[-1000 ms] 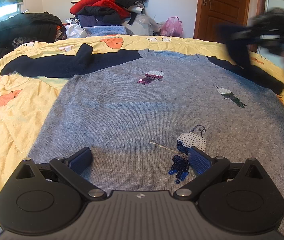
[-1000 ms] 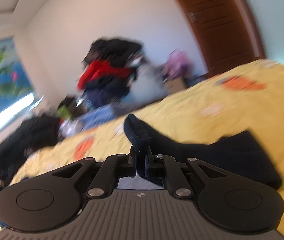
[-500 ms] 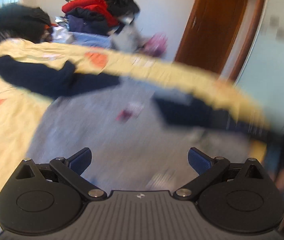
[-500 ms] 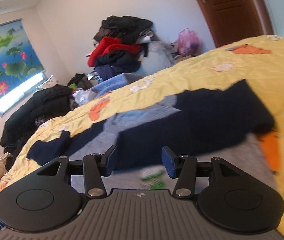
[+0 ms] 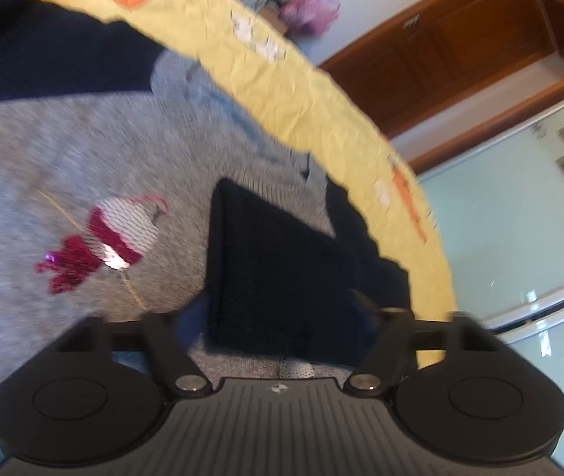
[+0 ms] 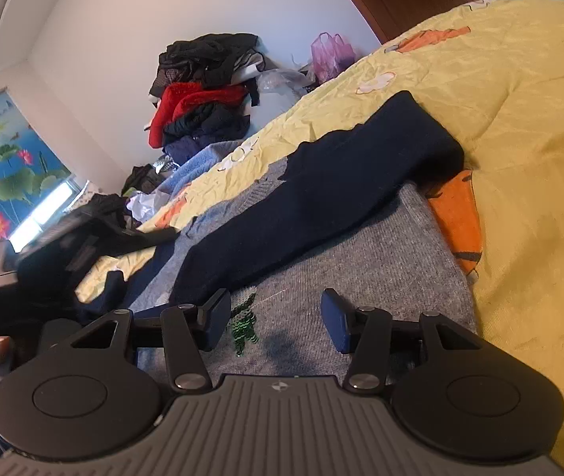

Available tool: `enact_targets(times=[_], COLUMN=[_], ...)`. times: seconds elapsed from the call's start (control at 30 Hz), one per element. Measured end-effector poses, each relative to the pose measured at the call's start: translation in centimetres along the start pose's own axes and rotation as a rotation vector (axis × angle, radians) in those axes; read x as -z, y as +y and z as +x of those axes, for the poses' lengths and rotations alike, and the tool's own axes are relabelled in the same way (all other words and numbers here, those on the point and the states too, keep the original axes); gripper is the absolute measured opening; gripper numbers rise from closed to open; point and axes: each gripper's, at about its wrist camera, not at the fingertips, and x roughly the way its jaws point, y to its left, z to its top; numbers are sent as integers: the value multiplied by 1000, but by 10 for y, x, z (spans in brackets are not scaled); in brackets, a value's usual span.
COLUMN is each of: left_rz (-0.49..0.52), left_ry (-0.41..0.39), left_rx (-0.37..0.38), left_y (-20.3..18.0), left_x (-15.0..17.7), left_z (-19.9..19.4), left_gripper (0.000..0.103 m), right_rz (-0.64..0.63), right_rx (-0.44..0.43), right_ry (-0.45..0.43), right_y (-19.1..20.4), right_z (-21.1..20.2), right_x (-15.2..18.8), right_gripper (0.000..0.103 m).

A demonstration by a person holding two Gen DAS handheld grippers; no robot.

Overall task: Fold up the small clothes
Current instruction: 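Fold the held sleeve over the body while the left gripper grasps the other sleeve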

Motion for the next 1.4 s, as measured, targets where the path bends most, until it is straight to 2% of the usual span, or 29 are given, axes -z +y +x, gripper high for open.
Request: enact_targets(times=[0.07,0.1,0.13,0.17,0.2,0.3,0.47,0.6,0.7,0.83,0.9,0.93,0.97,1.03,1.07,1.1,1.17,1.27,1.33,1.4], left_rz=[22,34,48,64,81,149,319,402,380,300,321,333,344,331,315,304,300,274,246,193], left_ry=[-2,-1,1,2,1,-36,-162,-256,-281,-235,-214,-221,-241,-253,-256,-256,-249,-247,-306,-382], left_rx=[-7,-12,-24,-42,-67,-133,-158,-223,-312,-378,-409,-417,-417,-415,-409,-402,-385,-337,-319,-318], left_y=[-5,-8,-10,-12,-14,-22,-42,-32,-1,41,47,50,50,52,53,54,57,65,73,89], left_x=[-2,-2,-3,-3,-3,-6,-9,-13,-20,-22,-13,-10,-6,-5,-5,-5,-6,-8,-8,-16], left_z=[1,2,3,3,4,0,-40,-74,-89,-86,-77,-74,-74,-74,-75,-75,-76,-92,-117,-145], left_gripper=[58,52,43,20,8,7,7,7,7,7,7,7,7,7,8,9,10,12,16,24], right_rz=[15,20,24,26,27,26,19,10,3,-26,-99,-142,-184,-277,-324,-368,-434,-461,-474,-502], right_rx=[-10,-13,-15,-17,-18,-18,-13,-8,-4,21,91,94,71,48,56,75,143,261,308,298], right_ry=[-3,-4,-5,-6,-6,-6,-8,-8,-8,-7,-17,-40,-66,-82,-79,-75,-46,59,116,102], right_y=[-2,-2,-2,-3,-3,-2,-1,0,3,9,27,39,51,73,82,87,87,72,63,58], right_z=[-1,-1,-2,-2,-2,-2,-4,-4,-5,-5,-8,-11,-12,-4,5,17,49,94,110,110], right_x=[0,0,-1,-1,-1,-1,1,1,1,1,-1,-4,-10,-27,-37,-46,-61,-72,-69,-59], right_gripper=[55,55,55,55,55,55,55,55,55,56,59,59,59,66,76,81,80,74,74,80])
